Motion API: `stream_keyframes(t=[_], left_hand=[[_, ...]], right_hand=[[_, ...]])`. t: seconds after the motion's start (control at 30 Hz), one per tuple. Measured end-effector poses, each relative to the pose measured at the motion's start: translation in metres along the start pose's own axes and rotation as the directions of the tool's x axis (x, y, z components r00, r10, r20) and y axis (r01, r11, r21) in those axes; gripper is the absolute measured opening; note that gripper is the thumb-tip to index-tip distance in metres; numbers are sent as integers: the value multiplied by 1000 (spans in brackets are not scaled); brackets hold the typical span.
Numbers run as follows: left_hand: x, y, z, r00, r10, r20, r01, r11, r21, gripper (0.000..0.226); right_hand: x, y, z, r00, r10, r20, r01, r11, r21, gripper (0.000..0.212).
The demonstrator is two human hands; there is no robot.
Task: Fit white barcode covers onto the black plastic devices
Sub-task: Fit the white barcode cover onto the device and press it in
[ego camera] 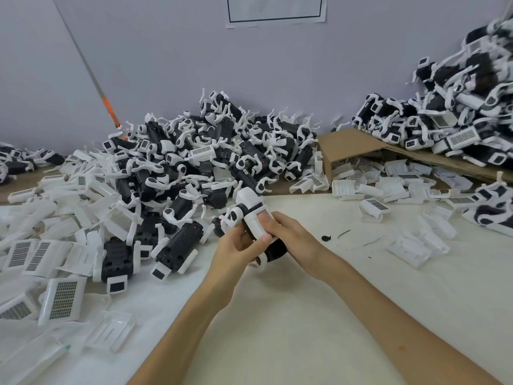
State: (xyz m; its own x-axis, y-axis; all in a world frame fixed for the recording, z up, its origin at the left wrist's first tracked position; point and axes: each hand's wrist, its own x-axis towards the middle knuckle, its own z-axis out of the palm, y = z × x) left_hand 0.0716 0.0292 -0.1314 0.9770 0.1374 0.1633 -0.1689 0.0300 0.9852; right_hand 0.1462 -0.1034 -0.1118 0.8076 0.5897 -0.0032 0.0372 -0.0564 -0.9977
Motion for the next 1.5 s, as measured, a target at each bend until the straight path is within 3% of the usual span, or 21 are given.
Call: stream_keyframes(t=[0.2, 0.37, 0.6, 0.67, 0.73, 0.8, 0.87, 1.03, 1.13, 1.3, 1.4, 1.5], left_hand=[[-1, 1, 0, 1000, 16, -20, -16, 1000, -8, 44], [-1, 1, 1, 999, 42, -11, -42, 999, -33, 44], [0, -1, 3, 998, 56, -32, -53, 996, 73, 47], [2, -3, 3, 993, 66, -98, -55, 992, 116, 42], [4, -6, 1, 973, 117, -197, -76, 975, 207, 37], [6, -9, -2, 935, 231, -268, -104, 904, 415, 37], [5, -10, -3, 904, 332, -268, -120, 800, 587, 37], [5, -11, -3, 892, 419, -169, -165, 650, 742, 37], [5, -10, -7, 892, 421, -162, -148, 613, 776, 34], [1, -9, -5, 878, 444, -177, -127, 574, 809, 31], [0, -10, -2, 844, 518, -139, -138, 460, 877, 30], [1, -12, 4, 799, 596, -79, -154, 330, 931, 38]], right_hand=[[-2, 2, 2, 992, -124, 10, 124, 992, 20, 48], [-2, 3, 4, 977, -213, -15, 213, 974, 77, 17], [-2, 5, 6, 988, -155, 25, 153, 985, 76, 16], [-1, 5, 4, 986, -163, 30, 163, 986, -19, 23], [0, 5, 2, 962, -268, -61, 245, 937, -251, 48], [0, 8, -2, 902, -421, -92, 345, 834, -430, 77], [0, 11, -3, 871, -490, -11, 424, 765, -484, 88], [3, 14, -2, 822, -568, 31, 502, 699, -509, 67], [2, 13, -4, 825, -564, 27, 503, 712, -490, 54], [1, 13, -1, 871, -491, -13, 437, 788, -433, 56], [1, 12, 2, 917, -389, -91, 351, 893, -280, 78], [2, 12, 4, 915, -364, -171, 309, 909, -279, 65]])
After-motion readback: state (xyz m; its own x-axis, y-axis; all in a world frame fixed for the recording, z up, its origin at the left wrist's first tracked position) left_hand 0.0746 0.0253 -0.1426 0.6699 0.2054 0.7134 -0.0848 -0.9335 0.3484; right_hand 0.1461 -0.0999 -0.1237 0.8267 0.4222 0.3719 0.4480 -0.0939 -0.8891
